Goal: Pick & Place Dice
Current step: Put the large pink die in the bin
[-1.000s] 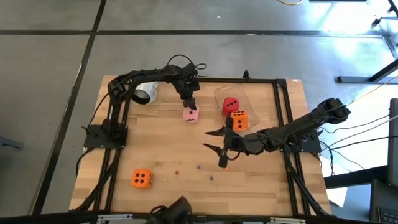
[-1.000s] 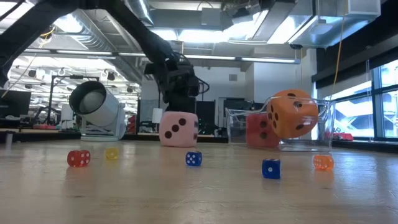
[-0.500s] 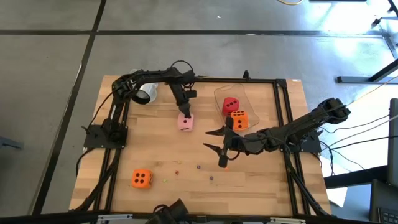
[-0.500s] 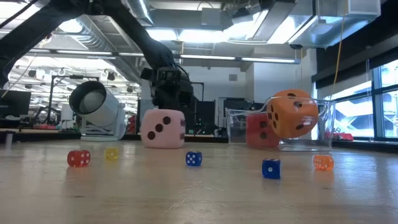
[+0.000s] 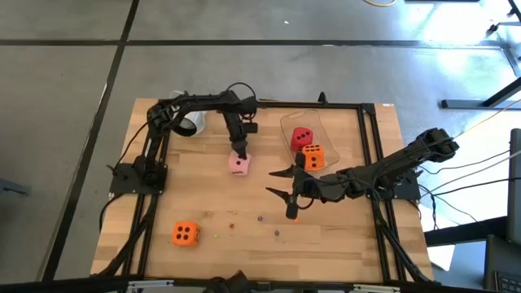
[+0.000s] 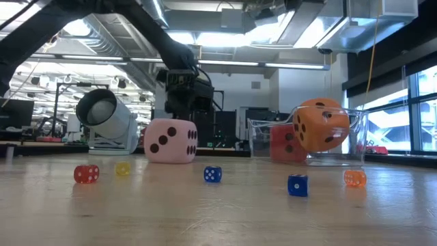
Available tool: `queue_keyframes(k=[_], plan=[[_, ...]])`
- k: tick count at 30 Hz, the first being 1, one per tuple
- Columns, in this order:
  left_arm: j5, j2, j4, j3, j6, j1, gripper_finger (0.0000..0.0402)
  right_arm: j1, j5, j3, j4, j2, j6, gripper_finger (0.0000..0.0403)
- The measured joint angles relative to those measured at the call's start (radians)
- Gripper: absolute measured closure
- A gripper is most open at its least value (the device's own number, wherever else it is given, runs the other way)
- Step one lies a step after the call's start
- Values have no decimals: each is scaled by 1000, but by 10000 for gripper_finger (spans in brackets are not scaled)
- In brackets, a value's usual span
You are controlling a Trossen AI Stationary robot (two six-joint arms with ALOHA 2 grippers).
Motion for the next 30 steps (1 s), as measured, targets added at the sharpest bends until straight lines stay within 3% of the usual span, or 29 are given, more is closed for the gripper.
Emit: queue_keyframes(k=[10,15,19,26,30], plan=[[-8,0,18,-1,-11,-20,289,0,0,0,0,0,0,192],[8,1,3,-2,-33,-18,319,2,15,0,-14,0,0,192],[62,-1,-47,-5,-33,-18,319,24,124,-1,-43,-7,-4,196],[74,-71,-59,-7,-40,-24,325,105,423,-2,-152,-100,-3,213],[93,-138,-26,-6,-65,-24,325,158,504,-2,-182,-160,-4,221]])
